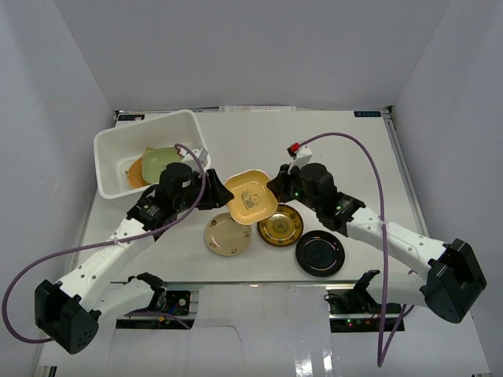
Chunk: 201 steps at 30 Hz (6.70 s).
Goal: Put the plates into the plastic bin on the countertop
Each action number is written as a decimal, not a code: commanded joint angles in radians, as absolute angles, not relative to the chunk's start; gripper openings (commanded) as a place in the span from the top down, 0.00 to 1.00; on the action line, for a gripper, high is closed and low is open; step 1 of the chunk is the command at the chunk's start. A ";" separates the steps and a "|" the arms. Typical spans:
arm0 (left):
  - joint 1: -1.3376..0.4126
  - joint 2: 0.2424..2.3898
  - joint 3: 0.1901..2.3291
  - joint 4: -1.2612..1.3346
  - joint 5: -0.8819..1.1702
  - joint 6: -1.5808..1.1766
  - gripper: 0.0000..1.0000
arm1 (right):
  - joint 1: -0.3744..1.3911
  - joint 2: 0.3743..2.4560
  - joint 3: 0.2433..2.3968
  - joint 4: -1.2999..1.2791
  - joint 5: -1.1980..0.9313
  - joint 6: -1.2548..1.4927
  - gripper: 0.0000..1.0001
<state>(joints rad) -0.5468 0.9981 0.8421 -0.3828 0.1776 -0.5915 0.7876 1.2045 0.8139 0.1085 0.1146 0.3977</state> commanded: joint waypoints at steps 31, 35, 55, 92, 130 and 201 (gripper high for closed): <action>0.187 1.216 1.104 -0.425 -0.004 -0.532 1.00 | 0.798 0.833 0.624 0.024 0.103 0.362 0.17; 0.192 1.316 1.134 -0.459 -0.132 -0.470 1.00 | 0.796 0.864 0.598 0.037 0.101 0.359 0.17; 0.190 1.392 1.197 -0.419 -0.055 -0.469 0.13 | 0.710 0.962 0.466 0.028 0.204 0.385 0.48; -0.377 0.805 0.459 -0.510 0.124 -0.833 0.14 | 0.442 1.350 0.434 0.262 -0.173 0.390 0.60; -0.523 0.675 0.704 -0.406 -0.080 -0.822 1.00 | 0.265 0.824 0.423 0.221 -0.189 0.537 0.92; -0.170 0.873 0.818 -0.403 0.439 -0.520 1.00 | 0.808 1.310 0.937 0.308 -0.129 0.543 0.55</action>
